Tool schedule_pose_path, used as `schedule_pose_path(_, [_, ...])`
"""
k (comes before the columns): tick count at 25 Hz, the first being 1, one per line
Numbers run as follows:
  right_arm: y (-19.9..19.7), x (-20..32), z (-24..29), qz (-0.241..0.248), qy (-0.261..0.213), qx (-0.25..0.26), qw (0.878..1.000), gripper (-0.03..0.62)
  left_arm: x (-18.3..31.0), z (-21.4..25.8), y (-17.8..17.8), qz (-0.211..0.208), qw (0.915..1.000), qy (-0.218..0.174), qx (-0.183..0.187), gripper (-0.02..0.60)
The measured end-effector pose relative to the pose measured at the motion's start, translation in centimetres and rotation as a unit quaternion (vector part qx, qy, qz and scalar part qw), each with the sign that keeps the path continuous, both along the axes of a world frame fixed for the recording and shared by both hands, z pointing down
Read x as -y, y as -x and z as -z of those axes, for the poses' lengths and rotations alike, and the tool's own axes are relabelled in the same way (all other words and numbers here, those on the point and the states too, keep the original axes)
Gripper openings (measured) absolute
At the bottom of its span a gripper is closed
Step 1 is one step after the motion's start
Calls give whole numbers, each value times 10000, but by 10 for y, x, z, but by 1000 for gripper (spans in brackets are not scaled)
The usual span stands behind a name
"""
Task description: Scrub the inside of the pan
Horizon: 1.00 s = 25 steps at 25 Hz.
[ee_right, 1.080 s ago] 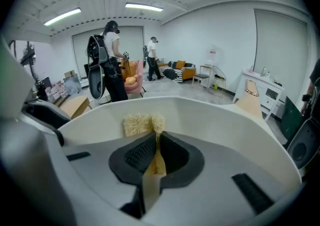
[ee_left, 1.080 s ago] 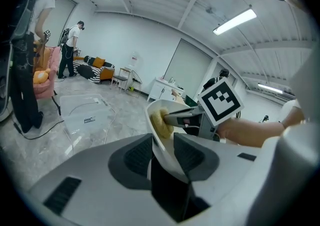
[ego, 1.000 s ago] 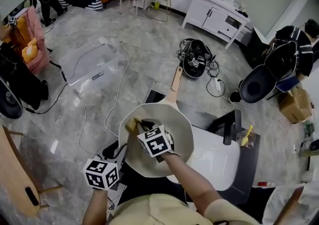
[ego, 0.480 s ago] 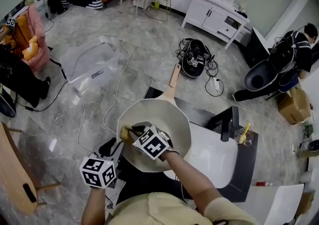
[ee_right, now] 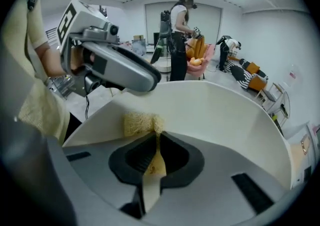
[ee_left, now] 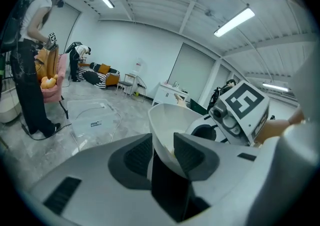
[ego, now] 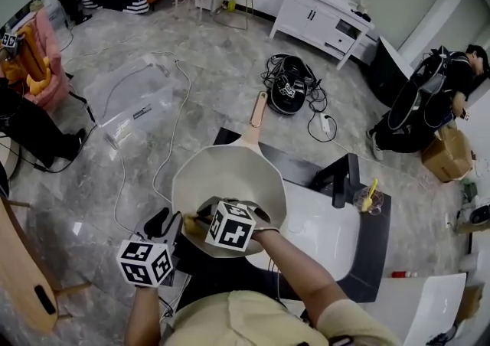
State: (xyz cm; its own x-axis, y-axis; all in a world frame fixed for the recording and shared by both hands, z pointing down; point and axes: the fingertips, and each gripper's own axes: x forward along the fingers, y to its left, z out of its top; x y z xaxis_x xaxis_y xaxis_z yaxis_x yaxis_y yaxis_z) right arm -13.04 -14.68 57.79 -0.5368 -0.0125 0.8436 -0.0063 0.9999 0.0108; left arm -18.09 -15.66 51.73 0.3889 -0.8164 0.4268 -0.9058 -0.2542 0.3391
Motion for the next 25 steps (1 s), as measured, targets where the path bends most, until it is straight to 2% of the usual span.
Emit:
schedule_pose_path(9, [-44,-36,-7,1000,252,-795,9915,37,4,-6,-4,-62,9999,57,145,140])
schedule_pose_path(15, [-69,-41,-9,1157,334,-1249,9848,37,5,-9,-10,-198,9996,93,174,140])
schedule_pose_path(25, [-114,-31,-14,1383,229,-2275,9636,37,8,-9,-12,-338,9991,134,231,140])
